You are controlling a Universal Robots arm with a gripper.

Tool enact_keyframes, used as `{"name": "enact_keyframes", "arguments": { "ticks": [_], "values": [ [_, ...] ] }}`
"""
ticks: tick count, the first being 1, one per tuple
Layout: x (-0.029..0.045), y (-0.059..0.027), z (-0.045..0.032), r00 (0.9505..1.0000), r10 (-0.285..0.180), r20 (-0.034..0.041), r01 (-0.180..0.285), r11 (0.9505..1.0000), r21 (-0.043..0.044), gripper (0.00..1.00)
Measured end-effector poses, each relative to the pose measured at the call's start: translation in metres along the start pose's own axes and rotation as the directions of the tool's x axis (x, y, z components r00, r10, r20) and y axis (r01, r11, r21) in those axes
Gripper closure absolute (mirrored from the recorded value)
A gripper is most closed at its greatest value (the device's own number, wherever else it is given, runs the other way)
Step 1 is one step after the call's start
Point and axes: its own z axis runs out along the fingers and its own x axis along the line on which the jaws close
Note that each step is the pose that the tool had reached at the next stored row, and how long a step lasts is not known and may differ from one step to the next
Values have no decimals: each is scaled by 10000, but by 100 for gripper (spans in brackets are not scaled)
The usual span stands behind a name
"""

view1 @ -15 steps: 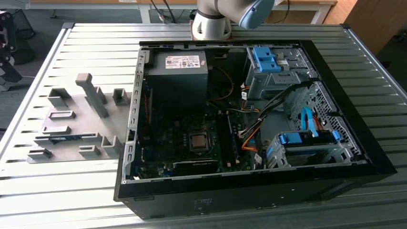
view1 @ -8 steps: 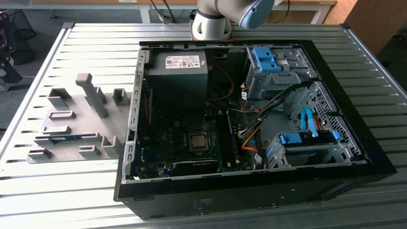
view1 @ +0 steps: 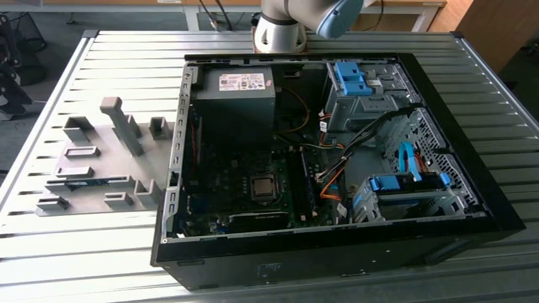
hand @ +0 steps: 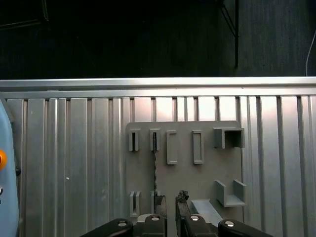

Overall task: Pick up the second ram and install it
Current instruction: 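Pick up the second ram and move it above second insertion slot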

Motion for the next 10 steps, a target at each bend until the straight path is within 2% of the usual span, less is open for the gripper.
{"name": "enact_keyframes", "arguments": {
  "ticks": [2,3,4,7,10],
  "values": [
    [2,0,14,10000,0,6,0,10000,11,71],
    [3,0,23,10000,3,33,-3,10000,13,71],
    [5,-1,30,10000,29,78,-29,10000,10,64],
    [5,-2,57,9994,290,180,-290,9996,14,64],
    [9,-4,97,9982,552,222,-552,9985,17,64]
  ]
}}
